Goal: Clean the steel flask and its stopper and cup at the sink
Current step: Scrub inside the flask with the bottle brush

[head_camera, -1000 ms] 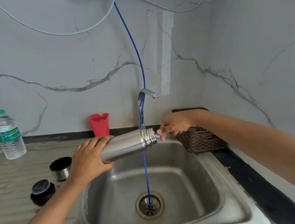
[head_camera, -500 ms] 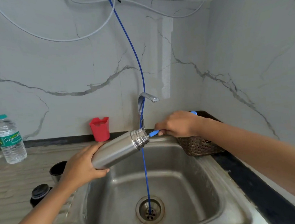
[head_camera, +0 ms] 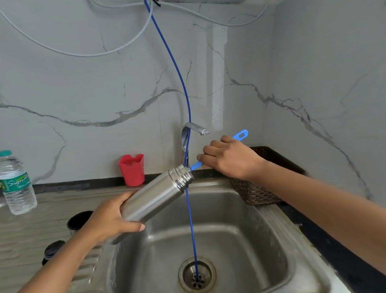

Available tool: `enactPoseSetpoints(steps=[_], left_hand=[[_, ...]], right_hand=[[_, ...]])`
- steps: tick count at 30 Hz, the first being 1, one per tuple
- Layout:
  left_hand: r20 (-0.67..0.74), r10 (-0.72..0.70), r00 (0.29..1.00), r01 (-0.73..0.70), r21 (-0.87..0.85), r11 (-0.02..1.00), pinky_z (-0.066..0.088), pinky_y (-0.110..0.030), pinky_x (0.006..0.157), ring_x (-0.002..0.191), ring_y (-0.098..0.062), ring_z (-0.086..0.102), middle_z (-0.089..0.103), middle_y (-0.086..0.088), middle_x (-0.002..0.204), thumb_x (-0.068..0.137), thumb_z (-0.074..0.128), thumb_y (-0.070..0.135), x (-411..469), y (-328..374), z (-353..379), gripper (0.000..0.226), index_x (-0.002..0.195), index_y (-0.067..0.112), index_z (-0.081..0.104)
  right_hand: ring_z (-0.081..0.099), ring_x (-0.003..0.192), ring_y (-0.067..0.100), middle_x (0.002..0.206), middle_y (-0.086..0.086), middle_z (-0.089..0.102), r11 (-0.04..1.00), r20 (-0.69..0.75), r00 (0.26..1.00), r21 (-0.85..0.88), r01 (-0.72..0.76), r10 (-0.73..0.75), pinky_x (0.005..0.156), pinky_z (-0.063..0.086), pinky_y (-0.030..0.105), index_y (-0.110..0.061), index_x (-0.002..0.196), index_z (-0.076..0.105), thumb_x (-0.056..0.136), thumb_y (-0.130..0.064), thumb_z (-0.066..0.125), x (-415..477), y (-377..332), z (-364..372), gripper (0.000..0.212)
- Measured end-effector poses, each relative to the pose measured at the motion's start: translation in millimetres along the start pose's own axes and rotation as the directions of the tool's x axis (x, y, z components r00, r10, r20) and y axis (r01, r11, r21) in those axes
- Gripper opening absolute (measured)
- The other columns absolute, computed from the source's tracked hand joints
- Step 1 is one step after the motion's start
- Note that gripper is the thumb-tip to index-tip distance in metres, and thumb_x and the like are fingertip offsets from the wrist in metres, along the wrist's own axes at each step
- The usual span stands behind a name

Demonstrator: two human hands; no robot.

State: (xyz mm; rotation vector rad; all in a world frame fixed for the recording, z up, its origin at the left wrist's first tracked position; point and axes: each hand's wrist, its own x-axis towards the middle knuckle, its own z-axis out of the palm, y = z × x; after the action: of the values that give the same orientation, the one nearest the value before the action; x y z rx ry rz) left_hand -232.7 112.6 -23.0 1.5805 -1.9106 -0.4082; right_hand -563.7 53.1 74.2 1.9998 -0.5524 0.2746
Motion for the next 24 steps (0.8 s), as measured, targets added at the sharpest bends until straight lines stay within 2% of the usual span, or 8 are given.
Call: enactPoseSetpoints(steps=[3, 6, 11, 13, 16, 19, 21, 24], left_hand=[[0.011, 0.015, 1.0, -0.015, -0.005, 1.0, 0.05, -0.027, 0.079, 0.091, -0.005, 0.06, 0.063, 0.014, 0.102, 0.054, 0.09, 0.034, 0.8, 1.5, 0.4, 0.085, 0.13, 0.033, 0.051], [-0.06, 0.029, 0.998, -0.021, 0.138, 0.99, 0.043, -0.023, 0.072, 0.091, -0.008, 0.057, 0.06, 0.016, 0.104, 0.054, 0.087, 0.041, -0.5, -0.1, 4.0, 0.09, 0.134, 0.035, 0.047], [-0.265, 0.402, 0.876, -0.232, 0.499, 0.835, 0.052, -0.036, 0.068, 0.083, -0.025, 0.065, 0.065, 0.004, 0.099, 0.049, 0.056, 0.058, -4.9, -4.6, 21.6, 0.081, 0.123, 0.024, 0.056], [-0.29, 0.432, 0.854, -0.222, 0.548, 0.806, 0.053, -0.038, 0.067, 0.079, -0.027, 0.064, 0.066, 0.002, 0.095, 0.05, 0.052, 0.058, -4.5, -5.5, 22.7, 0.08, 0.121, 0.021, 0.058], [-0.242, 0.311, 0.919, -0.163, 0.485, 0.859, 0.052, -0.037, 0.07, 0.084, -0.026, 0.065, 0.066, 0.003, 0.102, 0.048, 0.056, 0.061, -2.9, -4.9, 17.9, 0.087, 0.127, 0.024, 0.057], [-0.144, 0.089, 0.986, -0.057, 0.214, 0.975, 0.049, -0.031, 0.077, 0.094, -0.016, 0.06, 0.061, 0.012, 0.108, 0.052, 0.081, 0.049, -3.2, 4.1, 10.2, 0.091, 0.136, 0.035, 0.048], [-0.078, 0.04, 0.996, -0.035, 0.069, 0.997, 0.048, -0.03, 0.081, 0.094, -0.012, 0.059, 0.06, 0.015, 0.105, 0.055, 0.088, 0.035, -1.5, 9.2, 6.2, 0.09, 0.135, 0.037, 0.047], [-0.036, 0.032, 0.999, -0.031, 0.017, 0.999, 0.049, -0.031, 0.084, 0.095, -0.01, 0.059, 0.061, 0.016, 0.105, 0.054, 0.089, 0.034, -0.6, 9.0, 3.2, 0.089, 0.133, 0.038, 0.047]], right_hand=[[0.058, 0.062, 0.024, 0.079, 0.001, 0.059, 0.994, 0.002, 0.998, 0.094, 0.056, -0.057, 0.053, 0.043, 0.032, -0.014, 0.102, 0.065, 0.094, -0.023, 0.051, 0.2, 5.6, -0.2, 0.018], [0.06, 0.079, 0.024, 0.092, -0.001, 0.063, 0.922, 0.401, 0.916, 0.358, -0.148, -0.009, 0.067, 0.044, 0.033, -0.018, 0.111, 0.062, 0.1, -0.036, 0.038, 17.3, 7.3, -24.0, 0.032], [0.029, 0.045, 0.006, 0.058, -0.005, 0.036, 0.289, 0.827, 0.461, 0.55, -0.784, -0.323, 0.043, 0.023, 0.019, -0.01, 0.099, 0.068, 0.099, -0.031, 0.047, 29.8, 31.4, -21.2, 0.029], [0.027, 0.041, 0.005, 0.055, -0.006, 0.033, 0.222, 0.839, 0.412, 0.504, -0.835, -0.356, 0.04, 0.021, 0.017, -0.009, 0.101, 0.067, 0.099, -0.029, 0.047, 26.7, 32.3, -16.7, 0.029], [0.045, 0.051, 0.009, 0.063, -0.003, 0.053, 0.505, 0.788, 0.607, 0.568, -0.649, -0.106, 0.055, 0.035, 0.022, -0.013, 0.106, 0.068, 0.098, -0.036, 0.048, 26.0, 18.5, -21.1, 0.032], [0.06, 0.075, 0.02, 0.086, 0.0, 0.063, 0.945, 0.29, 0.952, 0.27, -0.183, 0.101, 0.061, 0.042, 0.031, -0.018, 0.104, 0.067, 0.092, -0.036, 0.059, 12.6, 4.4, -12.9, 0.023], [0.057, 0.065, 0.021, 0.079, 0.001, 0.059, 1.0, 0.008, 1.0, 0.024, 0.006, -0.006, 0.053, 0.042, 0.031, -0.016, 0.097, 0.067, 0.087, -0.026, 0.067, 0.1, 2.3, -3.0, 0.015], [0.055, 0.059, 0.02, 0.075, 0.0, 0.057, 0.996, -0.082, 0.994, 0.039, 0.082, -0.079, 0.048, 0.042, 0.029, -0.015, 0.096, 0.066, 0.092, -0.023, 0.055, -8.6, 6.9, 7.8, 0.013]])
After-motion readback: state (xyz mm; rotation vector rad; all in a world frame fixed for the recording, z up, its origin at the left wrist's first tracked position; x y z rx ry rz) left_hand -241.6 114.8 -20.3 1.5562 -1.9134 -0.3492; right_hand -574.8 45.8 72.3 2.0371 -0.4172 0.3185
